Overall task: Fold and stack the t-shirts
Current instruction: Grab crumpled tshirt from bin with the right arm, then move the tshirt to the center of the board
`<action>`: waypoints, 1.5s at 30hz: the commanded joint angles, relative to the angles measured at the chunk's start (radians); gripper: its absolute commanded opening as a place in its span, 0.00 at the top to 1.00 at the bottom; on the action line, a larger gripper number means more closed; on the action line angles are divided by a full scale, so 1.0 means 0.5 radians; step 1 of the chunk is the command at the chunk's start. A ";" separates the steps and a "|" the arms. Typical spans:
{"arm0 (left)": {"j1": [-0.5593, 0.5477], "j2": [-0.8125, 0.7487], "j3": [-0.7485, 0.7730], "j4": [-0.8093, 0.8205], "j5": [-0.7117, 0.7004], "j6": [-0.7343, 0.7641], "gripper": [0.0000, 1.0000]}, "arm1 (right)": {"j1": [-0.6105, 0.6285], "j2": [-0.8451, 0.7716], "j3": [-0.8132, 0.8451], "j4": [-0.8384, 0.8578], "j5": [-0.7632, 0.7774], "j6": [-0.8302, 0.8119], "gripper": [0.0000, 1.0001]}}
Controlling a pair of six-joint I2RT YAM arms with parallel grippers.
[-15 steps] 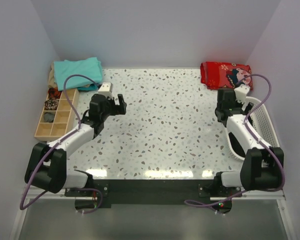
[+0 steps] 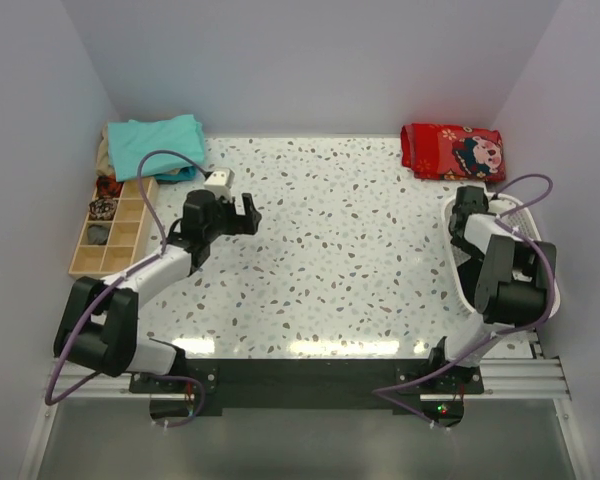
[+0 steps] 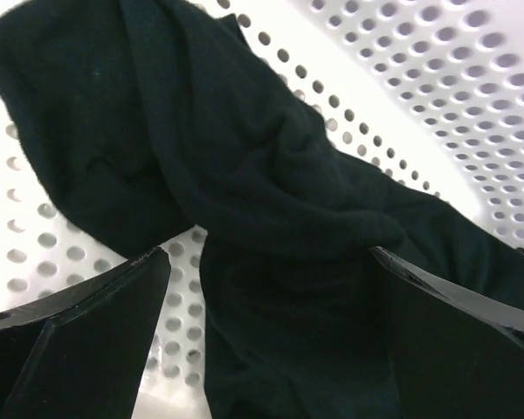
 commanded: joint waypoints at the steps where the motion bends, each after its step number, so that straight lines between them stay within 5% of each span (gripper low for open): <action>1: -0.007 0.033 0.084 0.094 0.074 0.021 0.00 | -0.031 0.149 0.128 -0.092 -0.032 0.157 0.02; 3: -0.007 0.039 0.085 0.097 0.086 0.021 0.00 | -0.031 0.189 0.131 -0.084 -0.041 0.182 0.19; 4: -0.007 0.042 0.084 0.100 0.101 0.024 0.00 | -0.031 0.180 0.113 -0.071 -0.063 0.182 0.38; 7: -0.007 0.057 0.088 0.103 0.114 0.027 0.00 | -0.031 -0.019 -0.010 0.112 -0.185 0.117 0.76; 10: -0.007 0.085 0.097 0.115 0.132 0.027 0.00 | -0.019 -0.384 -0.166 0.343 -0.250 0.016 1.00; 23: -0.007 0.186 0.131 0.176 0.283 -0.034 0.00 | 0.288 -1.384 0.051 0.404 -0.375 -0.343 1.00; 31: -0.004 0.134 0.103 0.204 0.240 -0.053 0.00 | 0.331 -1.508 0.491 0.365 -1.647 -0.444 1.00; 35: -0.004 0.051 0.078 0.171 0.105 -0.098 0.00 | 0.411 -1.238 0.747 0.257 -2.723 -0.285 1.00; 39: -0.004 -0.077 0.066 0.069 -0.143 -0.135 0.00 | 0.763 -0.999 0.772 0.248 -2.974 -0.266 1.00; 43: -0.007 -0.264 0.023 -0.041 -0.441 -0.212 0.00 | 1.003 -0.802 0.714 0.168 -2.926 -0.291 0.91; 45: -0.004 -0.390 0.017 -0.142 -0.600 -0.258 0.00 | 1.018 -0.756 0.625 0.199 -2.801 -0.279 0.63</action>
